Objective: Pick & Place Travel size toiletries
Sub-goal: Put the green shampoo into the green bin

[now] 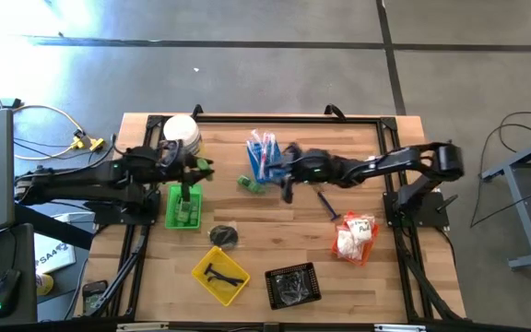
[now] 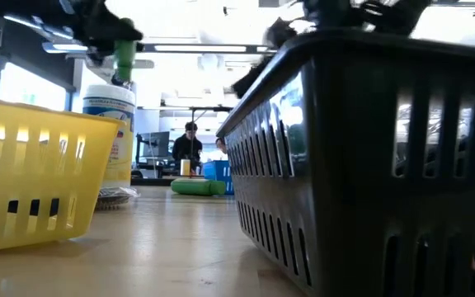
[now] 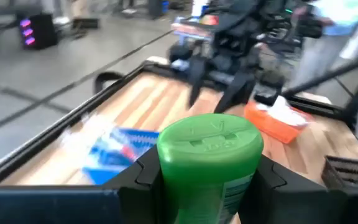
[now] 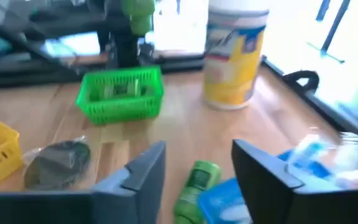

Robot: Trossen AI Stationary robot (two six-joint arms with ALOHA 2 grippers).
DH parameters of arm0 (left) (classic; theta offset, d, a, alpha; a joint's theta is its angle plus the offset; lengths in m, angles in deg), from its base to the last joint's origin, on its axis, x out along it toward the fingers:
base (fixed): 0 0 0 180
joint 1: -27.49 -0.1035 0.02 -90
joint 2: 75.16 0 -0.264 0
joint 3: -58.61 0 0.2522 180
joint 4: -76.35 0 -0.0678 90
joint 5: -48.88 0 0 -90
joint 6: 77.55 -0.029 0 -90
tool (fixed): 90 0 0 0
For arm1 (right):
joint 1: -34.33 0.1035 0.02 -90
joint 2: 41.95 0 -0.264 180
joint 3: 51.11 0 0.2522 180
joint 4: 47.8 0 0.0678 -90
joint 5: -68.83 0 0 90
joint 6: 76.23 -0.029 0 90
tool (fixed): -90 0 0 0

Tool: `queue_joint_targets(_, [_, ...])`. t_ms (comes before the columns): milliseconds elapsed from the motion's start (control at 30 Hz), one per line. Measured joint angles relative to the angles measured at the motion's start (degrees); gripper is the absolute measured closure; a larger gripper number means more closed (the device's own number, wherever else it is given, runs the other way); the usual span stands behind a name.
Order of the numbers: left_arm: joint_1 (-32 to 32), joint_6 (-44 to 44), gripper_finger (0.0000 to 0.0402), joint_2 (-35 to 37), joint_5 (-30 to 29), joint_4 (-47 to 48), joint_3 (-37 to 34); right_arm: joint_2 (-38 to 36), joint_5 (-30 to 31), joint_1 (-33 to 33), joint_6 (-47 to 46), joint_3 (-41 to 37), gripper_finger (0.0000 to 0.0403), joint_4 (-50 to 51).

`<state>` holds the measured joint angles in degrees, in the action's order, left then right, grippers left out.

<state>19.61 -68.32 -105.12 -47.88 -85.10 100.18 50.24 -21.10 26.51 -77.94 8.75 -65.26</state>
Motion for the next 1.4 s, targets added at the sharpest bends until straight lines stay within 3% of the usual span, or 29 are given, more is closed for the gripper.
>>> queue_joint_targets(233, [0.0, 9.44, 0.0279, 4.94, -4.62, 13.41, 0.0, -15.15, -0.13, -1.25, 3.23, -12.95, 0.0319, -5.98])
queue_joint_targets(500, [0.0, 22.72, 0.0279, 4.42, -5.34, 23.9, 0.85, -31.32, -6.2, 0.61, 4.56, -26.75, 0.0394, -17.03])
queue_joint_targets(700, [0.0, 36.22, 0.0278, 1.68, -5.58, 37.68, 5.55, -40.11, -3.0, 0.7, 3.5, -34.93, 0.0398, -23.46])
queue_joint_targets(800, [0.0, 42.8, 0.0278, -0.12, -2.38, 42.59, 6.19, -42.36, -1.28, 0.7, 3.5, -36.51, 0.0398, -22.59])
queue_joint_targets(1200, [0.07, 58.79, 0.0278, -6.09, 5.5, 53.88, 6.27, -43.06, -1.82, 0.7, 3.48, -37.16, 0.0398, -19.67])
queue_joint_targets(1400, [3.29, 61.6, 0.0278, -9.53, 4.32, 53.86, 6.3, -43.06, -2.02, 0.7, 3.5, -37.16, 0.0398, -19.53])
